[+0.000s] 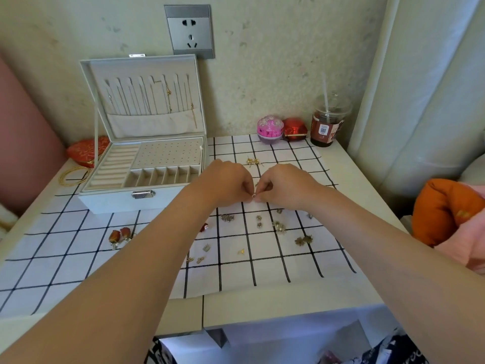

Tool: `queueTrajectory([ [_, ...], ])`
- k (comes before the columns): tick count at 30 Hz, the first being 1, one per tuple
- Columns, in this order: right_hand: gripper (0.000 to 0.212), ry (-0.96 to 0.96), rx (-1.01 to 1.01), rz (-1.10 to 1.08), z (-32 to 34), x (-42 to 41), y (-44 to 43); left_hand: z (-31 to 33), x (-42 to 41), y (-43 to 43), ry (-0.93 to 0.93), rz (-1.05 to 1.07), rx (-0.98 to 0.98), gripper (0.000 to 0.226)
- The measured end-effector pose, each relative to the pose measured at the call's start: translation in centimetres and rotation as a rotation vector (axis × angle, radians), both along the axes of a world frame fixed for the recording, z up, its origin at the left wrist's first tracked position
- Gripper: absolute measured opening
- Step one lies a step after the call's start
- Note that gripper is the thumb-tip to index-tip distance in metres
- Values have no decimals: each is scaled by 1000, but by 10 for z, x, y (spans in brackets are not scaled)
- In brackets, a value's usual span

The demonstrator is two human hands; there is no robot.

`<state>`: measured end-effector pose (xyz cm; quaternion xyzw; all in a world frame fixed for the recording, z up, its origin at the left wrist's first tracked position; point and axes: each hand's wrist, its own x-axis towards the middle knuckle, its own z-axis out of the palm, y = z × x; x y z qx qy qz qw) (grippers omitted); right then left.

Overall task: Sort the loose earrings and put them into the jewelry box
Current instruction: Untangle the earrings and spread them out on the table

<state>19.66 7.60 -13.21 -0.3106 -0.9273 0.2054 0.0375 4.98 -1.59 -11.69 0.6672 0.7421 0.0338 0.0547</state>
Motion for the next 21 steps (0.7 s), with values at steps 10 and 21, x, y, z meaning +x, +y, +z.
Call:
queueTrajectory([
  [10,13,68,32,57,30,-8,-30,28,-23,-53,-136,31,315,12],
  [21,16,-180,-24,363,27,-43,-107,16,-38,-140,-267,142,103,9],
])
